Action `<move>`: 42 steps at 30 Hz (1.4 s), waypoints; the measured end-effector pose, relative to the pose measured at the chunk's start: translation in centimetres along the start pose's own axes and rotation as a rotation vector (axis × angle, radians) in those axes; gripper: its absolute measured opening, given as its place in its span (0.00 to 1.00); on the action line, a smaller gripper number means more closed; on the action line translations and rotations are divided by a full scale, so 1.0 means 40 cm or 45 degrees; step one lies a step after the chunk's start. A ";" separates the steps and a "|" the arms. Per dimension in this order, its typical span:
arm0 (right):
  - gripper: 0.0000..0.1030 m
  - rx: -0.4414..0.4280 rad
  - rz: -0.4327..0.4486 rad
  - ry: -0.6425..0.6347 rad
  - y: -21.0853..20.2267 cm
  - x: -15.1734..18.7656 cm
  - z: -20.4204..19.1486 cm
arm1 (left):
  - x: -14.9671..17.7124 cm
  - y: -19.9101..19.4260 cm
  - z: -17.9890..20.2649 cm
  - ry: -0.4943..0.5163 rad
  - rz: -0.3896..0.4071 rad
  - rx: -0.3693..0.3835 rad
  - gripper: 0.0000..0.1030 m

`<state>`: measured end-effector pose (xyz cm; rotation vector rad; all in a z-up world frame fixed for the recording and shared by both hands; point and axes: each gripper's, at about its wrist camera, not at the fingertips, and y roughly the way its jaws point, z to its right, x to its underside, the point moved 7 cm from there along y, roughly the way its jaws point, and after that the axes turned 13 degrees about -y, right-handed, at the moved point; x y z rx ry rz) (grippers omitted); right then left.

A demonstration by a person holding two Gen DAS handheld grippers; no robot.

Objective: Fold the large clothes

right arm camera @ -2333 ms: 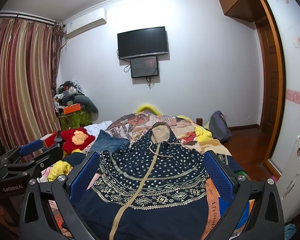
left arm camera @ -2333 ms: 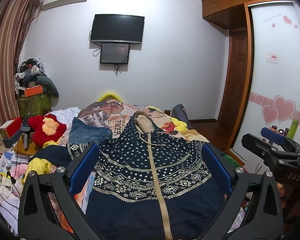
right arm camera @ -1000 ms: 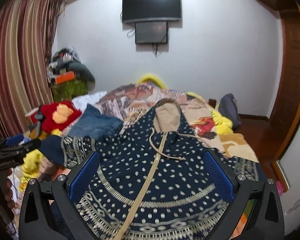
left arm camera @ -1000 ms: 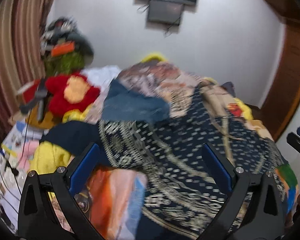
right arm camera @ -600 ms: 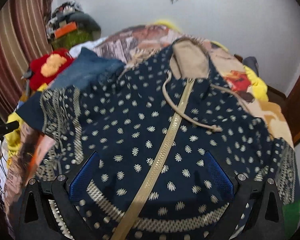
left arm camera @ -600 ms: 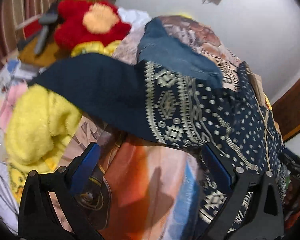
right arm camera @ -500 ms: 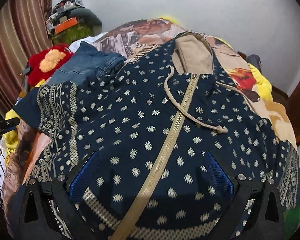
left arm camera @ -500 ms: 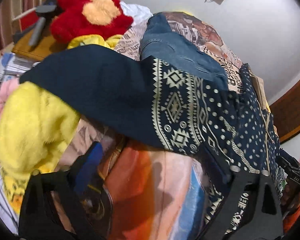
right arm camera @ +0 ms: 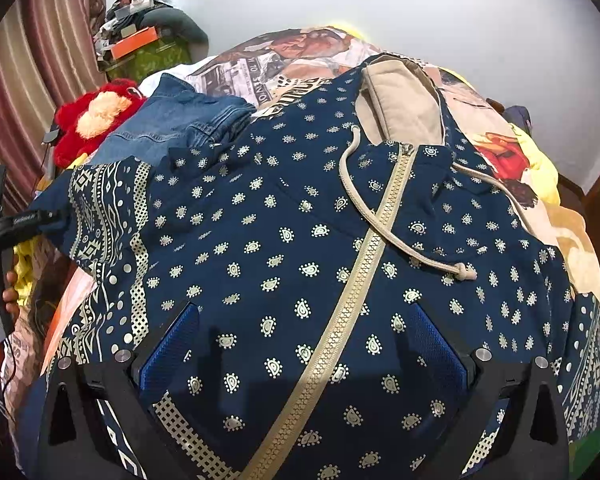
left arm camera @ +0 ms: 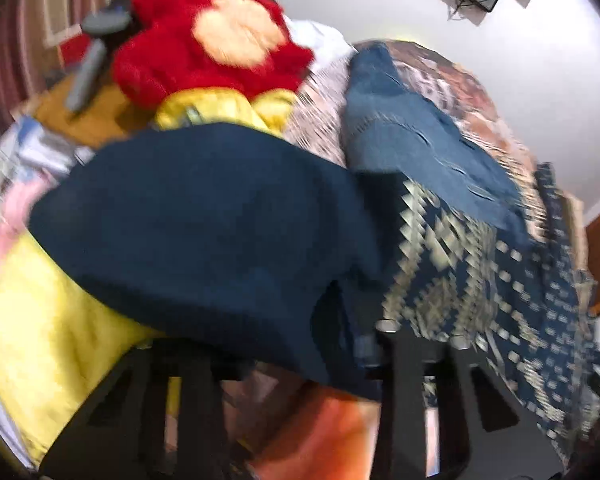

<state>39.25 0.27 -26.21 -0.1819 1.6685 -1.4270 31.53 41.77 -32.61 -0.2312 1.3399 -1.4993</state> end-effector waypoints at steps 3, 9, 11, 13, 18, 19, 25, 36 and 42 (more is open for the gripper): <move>1.00 0.006 0.008 0.000 -0.017 0.000 0.001 | -0.034 -0.023 0.008 0.068 0.089 -0.109 0.12; 1.00 0.012 0.034 0.016 -0.079 0.004 0.008 | -0.089 -0.184 0.119 0.247 0.350 -0.149 0.07; 1.00 0.016 0.047 0.018 -0.101 0.007 0.012 | -0.104 -0.253 0.192 0.303 0.445 -0.118 0.07; 1.00 0.030 0.062 0.017 -0.125 0.010 0.018 | -0.109 -0.304 0.275 0.364 0.487 -0.048 0.07; 1.00 0.047 0.095 0.033 -0.180 0.022 0.044 | -0.052 -0.370 0.509 0.531 0.454 0.171 0.07; 1.00 0.053 0.102 0.037 -0.192 0.027 0.051 | -0.029 -0.370 0.555 0.565 0.418 0.222 0.07; 1.00 0.096 0.127 0.088 -0.256 0.072 0.114 | 0.183 -0.310 0.760 0.750 0.107 0.447 0.07; 1.00 0.153 0.061 0.278 -0.306 0.230 0.259 | 0.596 -0.125 0.827 1.029 -0.371 0.360 0.08; 1.00 0.168 0.029 0.319 -0.310 0.285 0.286 | 0.628 -0.134 0.771 0.974 -0.435 0.359 0.40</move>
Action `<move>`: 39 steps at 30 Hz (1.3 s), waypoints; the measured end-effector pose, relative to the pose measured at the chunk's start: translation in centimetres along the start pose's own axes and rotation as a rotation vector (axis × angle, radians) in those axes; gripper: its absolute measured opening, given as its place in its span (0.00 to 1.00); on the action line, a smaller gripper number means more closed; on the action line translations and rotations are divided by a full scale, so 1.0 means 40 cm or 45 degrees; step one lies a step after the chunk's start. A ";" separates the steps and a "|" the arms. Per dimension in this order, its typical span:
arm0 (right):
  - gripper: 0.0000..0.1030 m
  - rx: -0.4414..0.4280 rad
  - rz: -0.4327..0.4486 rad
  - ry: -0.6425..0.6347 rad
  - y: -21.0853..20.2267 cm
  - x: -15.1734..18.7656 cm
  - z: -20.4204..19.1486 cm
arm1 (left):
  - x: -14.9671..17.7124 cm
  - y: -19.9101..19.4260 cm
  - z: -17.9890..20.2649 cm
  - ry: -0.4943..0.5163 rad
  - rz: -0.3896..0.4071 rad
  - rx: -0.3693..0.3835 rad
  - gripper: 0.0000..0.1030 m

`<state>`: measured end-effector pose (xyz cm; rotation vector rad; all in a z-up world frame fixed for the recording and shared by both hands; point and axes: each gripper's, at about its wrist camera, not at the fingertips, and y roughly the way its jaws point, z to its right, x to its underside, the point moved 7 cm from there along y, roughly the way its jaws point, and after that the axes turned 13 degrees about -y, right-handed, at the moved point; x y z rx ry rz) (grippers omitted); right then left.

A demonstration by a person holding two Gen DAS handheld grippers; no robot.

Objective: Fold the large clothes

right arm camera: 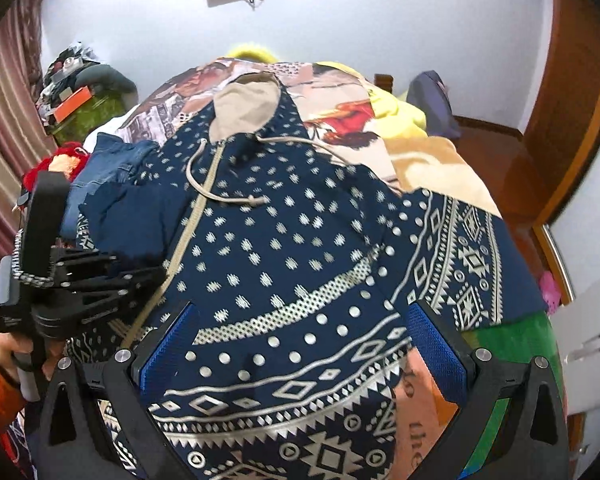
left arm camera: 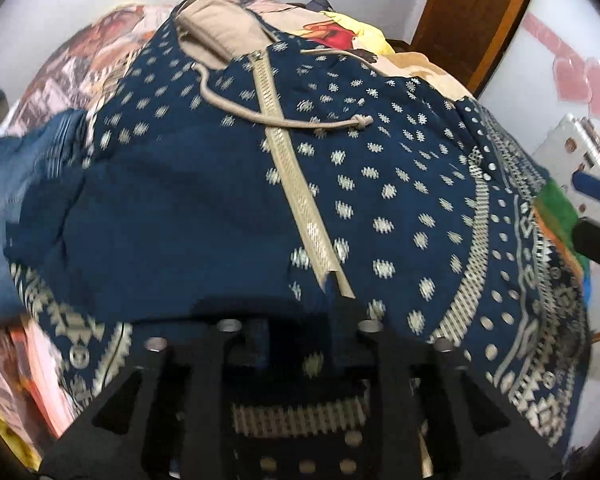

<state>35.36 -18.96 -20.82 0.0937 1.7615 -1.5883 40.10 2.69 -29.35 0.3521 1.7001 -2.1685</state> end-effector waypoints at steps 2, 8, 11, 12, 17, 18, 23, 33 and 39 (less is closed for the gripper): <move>1.00 -0.003 -0.005 0.007 0.002 0.006 0.003 | 0.008 -0.029 -0.016 -0.038 -0.004 0.047 0.51; 1.00 -0.023 0.001 0.023 0.013 -0.001 -0.008 | -0.018 -0.152 -0.112 -0.145 0.106 0.067 0.59; 1.00 -0.034 0.005 0.031 0.027 -0.015 -0.017 | -0.063 -0.205 -0.209 -0.245 0.193 0.034 0.62; 1.00 -0.038 0.006 0.035 0.034 -0.021 -0.019 | -0.070 -0.209 -0.238 -0.276 0.200 0.030 0.62; 1.00 -0.053 0.005 0.049 0.061 -0.035 -0.027 | -0.113 -0.164 -0.385 -0.508 0.163 0.096 0.62; 1.00 -0.054 0.004 0.051 0.065 -0.037 -0.027 | -0.115 -0.147 -0.402 -0.540 0.152 0.107 0.62; 1.00 -0.044 -0.008 0.063 0.085 -0.040 -0.015 | -0.124 -0.067 -0.473 -0.665 0.104 0.147 0.55; 1.00 -0.023 -0.023 0.129 0.088 -0.012 0.047 | -0.196 -0.091 -0.390 -0.446 0.194 -0.044 0.10; 1.00 0.000 0.023 0.178 0.042 -0.004 0.103 | -0.304 -0.214 -0.180 -0.248 0.318 -0.012 0.09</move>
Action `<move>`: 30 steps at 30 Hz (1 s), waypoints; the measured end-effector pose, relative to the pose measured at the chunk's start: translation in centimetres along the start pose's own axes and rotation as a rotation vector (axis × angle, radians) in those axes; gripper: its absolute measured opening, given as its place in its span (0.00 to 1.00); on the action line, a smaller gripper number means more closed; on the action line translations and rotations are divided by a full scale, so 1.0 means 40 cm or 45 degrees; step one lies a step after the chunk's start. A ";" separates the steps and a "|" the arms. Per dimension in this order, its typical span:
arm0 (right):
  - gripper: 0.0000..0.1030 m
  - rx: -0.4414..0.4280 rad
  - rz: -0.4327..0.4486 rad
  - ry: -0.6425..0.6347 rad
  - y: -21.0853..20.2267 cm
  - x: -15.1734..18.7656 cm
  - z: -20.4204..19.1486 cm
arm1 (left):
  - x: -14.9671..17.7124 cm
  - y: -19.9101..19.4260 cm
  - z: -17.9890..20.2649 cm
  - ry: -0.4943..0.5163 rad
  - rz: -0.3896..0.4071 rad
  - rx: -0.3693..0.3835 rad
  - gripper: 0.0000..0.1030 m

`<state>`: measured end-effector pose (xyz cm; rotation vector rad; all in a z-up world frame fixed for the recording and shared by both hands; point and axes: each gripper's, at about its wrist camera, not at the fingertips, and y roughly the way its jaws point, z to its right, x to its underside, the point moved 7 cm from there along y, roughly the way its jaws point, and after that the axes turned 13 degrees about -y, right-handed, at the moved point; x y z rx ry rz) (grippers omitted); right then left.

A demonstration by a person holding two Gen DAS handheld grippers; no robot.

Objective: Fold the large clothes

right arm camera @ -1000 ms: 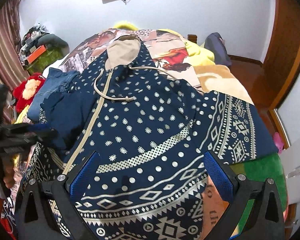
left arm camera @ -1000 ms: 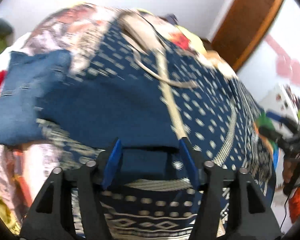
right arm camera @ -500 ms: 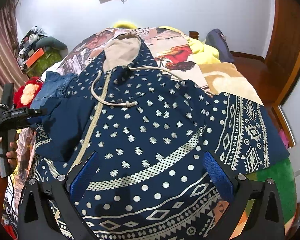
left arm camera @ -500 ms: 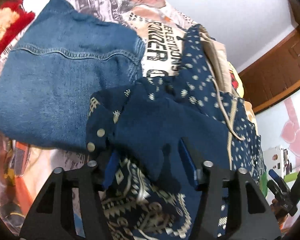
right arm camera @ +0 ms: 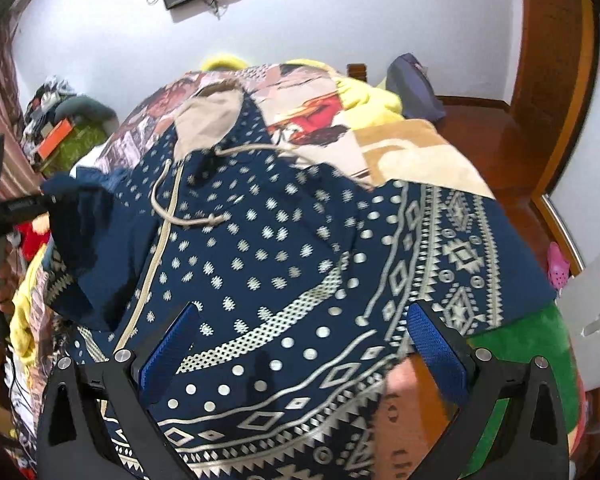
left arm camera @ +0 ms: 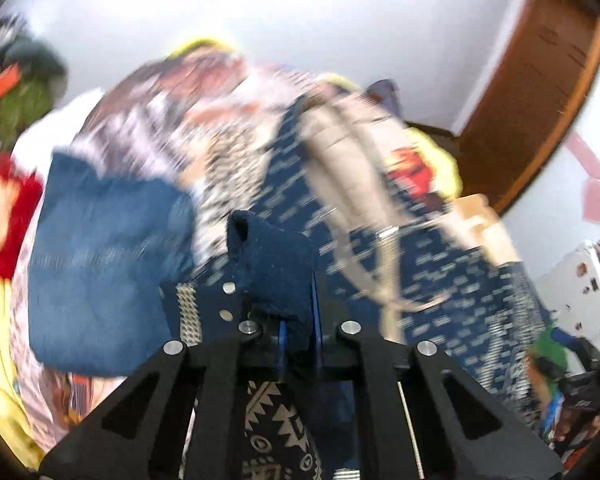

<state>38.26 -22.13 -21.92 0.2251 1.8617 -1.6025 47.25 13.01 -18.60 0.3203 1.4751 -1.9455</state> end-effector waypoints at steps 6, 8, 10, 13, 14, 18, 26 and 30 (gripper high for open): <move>1.00 0.015 0.038 0.057 -0.052 0.011 0.061 | -0.030 -0.036 0.243 0.214 0.076 -0.007 0.08; 1.00 0.021 0.041 0.073 -0.063 0.017 0.080 | -0.017 -0.017 0.298 0.296 0.098 -0.043 0.08; 1.00 0.024 0.045 0.091 -0.073 0.026 0.097 | 0.012 0.012 0.341 0.307 0.042 0.014 0.08; 1.00 0.042 0.053 0.106 -0.085 0.039 0.123 | 0.082 0.053 0.406 0.316 -0.070 0.117 0.08; 1.00 0.052 0.051 0.109 -0.088 0.045 0.133 | 0.111 0.070 0.430 0.340 -0.096 0.131 0.08; 1.00 0.050 0.046 0.137 -0.098 0.069 0.157 | 0.223 0.150 0.515 0.430 -0.252 0.178 0.08; 1.00 0.055 -0.001 0.143 -0.105 0.118 0.183 | 0.379 0.205 0.558 0.490 -0.497 0.223 0.28; 1.00 0.030 -0.018 0.153 -0.095 0.118 0.184 | 0.327 0.119 0.496 0.474 -0.367 0.234 0.58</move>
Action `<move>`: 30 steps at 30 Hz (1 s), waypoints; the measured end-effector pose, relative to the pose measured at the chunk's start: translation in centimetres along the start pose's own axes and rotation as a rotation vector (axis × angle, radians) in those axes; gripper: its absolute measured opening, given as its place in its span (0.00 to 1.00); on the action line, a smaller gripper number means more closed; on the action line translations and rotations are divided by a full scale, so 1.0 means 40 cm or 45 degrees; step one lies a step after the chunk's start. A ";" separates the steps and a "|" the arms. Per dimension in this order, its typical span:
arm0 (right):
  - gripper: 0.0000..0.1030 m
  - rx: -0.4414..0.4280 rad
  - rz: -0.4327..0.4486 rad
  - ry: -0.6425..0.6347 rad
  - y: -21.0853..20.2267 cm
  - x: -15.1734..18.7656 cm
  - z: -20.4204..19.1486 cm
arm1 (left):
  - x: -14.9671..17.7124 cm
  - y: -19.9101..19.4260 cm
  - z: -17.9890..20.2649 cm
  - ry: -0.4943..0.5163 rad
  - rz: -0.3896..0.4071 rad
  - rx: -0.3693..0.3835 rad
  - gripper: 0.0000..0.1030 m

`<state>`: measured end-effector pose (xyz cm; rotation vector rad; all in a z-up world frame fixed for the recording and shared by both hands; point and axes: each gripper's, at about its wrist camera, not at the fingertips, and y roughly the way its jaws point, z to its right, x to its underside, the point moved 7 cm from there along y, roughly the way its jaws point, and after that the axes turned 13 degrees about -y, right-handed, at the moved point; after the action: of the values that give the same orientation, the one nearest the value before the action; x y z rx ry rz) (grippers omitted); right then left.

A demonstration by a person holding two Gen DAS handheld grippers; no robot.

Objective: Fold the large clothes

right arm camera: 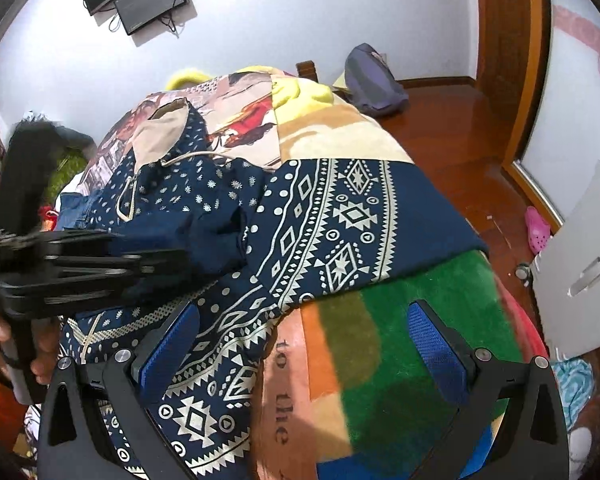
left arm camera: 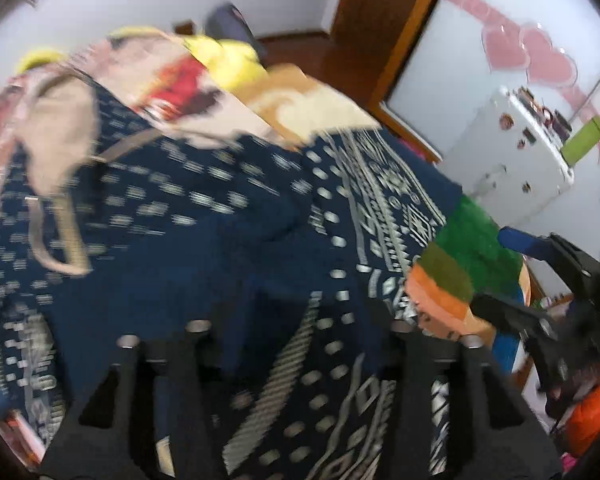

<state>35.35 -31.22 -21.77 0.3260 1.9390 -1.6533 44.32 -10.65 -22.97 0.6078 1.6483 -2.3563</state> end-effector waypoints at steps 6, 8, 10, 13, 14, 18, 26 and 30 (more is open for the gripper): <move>1.00 -0.085 -0.001 0.001 0.041 -0.039 -0.049 | -0.017 -0.199 -0.261 -0.125 0.225 -0.195 0.75; 1.00 -0.122 -0.003 -0.018 0.067 -0.060 -0.078 | -0.005 -0.235 -0.383 -0.194 0.245 -0.296 0.76; 0.98 -0.144 -0.019 -0.044 0.102 -0.081 -0.109 | 0.021 -0.252 -0.517 -0.292 0.232 -0.391 0.76; 0.89 -0.186 -0.035 -0.097 0.155 -0.108 -0.156 | 0.068 -0.250 -0.666 -0.408 0.199 -0.459 0.76; 0.87 -0.201 -0.047 -0.109 0.172 -0.111 -0.168 | 0.087 -0.239 -0.719 -0.454 0.181 -0.468 0.76; 0.54 -0.181 -0.156 -0.108 0.274 -0.109 -0.186 | 0.123 -0.189 -0.815 -0.598 0.138 -0.343 0.55; 0.20 -0.037 -0.178 -0.172 0.313 -0.116 -0.182 | 0.073 -0.131 -0.770 -0.515 0.202 -0.216 0.03; 0.11 -0.009 -0.137 -0.243 0.273 -0.128 -0.182 | 0.048 -0.212 -0.800 -0.494 0.307 -0.351 0.02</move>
<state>43.35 -21.06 -27.37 0.0588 1.8466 -1.6795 46.17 22.32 -26.00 0.2573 1.5791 -1.8879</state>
